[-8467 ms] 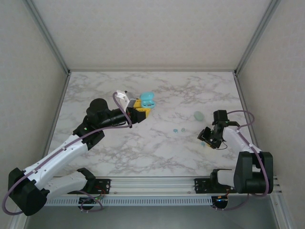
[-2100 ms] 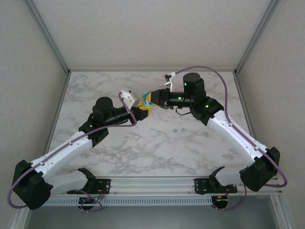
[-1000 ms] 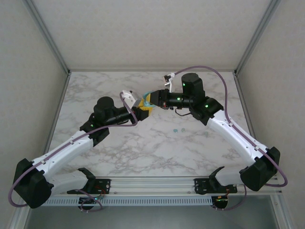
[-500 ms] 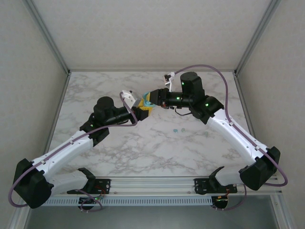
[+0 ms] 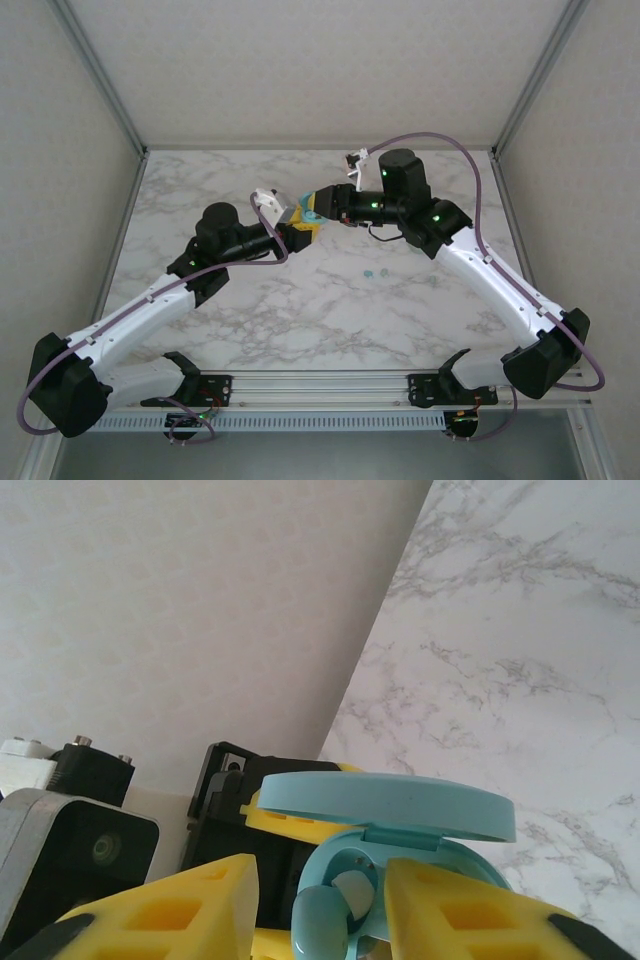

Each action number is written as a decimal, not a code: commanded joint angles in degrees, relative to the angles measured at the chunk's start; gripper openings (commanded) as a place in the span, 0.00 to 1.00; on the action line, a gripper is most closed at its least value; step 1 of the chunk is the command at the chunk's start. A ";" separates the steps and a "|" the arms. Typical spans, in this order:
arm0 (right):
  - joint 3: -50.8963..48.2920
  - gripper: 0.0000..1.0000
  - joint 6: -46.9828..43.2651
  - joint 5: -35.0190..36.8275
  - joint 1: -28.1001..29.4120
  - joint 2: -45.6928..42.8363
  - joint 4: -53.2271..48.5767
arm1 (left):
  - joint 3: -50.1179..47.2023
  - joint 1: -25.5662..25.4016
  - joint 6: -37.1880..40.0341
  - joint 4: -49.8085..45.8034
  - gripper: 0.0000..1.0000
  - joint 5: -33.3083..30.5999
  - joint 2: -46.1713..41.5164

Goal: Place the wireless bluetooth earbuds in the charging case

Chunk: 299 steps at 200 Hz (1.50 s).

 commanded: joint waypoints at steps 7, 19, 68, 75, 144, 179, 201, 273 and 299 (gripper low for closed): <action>1.29 0.42 -5.15 0.75 1.05 -1.09 -2.32 | 0.90 0.15 -1.64 3.19 0.26 1.59 -1.47; 1.12 0.43 -6.29 1.19 1.32 -1.17 -2.75 | 0.99 0.17 -1.90 3.30 0.26 1.68 -1.47; 1.28 0.41 -10.33 1.49 2.08 -0.07 -3.74 | 1.33 0.17 -2.67 3.55 0.26 1.85 -1.54; 1.37 0.40 -11.02 1.53 2.34 0.10 -4.07 | 1.34 0.14 -2.77 3.46 0.25 1.93 -1.63; 2.65 0.36 -17.83 3.02 3.38 0.11 -7.57 | 1.47 0.17 -3.41 3.46 0.26 2.03 -1.79; 3.16 0.32 -19.84 4.62 4.06 0.54 -8.60 | 1.62 0.17 -3.41 3.38 0.26 2.12 -1.91; 3.87 0.28 -19.90 5.07 4.06 0.87 -8.93 | 1.71 0.16 -2.88 2.98 0.26 2.25 -1.91; 11.45 0.24 -21.63 -4.60 2.56 3.28 -18.34 | 1.98 0.16 6.82 -3.66 0.26 3.30 -3.63; 11.75 0.23 -19.57 -8.78 0.95 3.21 -17.16 | 2.65 0.16 8.99 -5.57 0.26 3.96 -3.76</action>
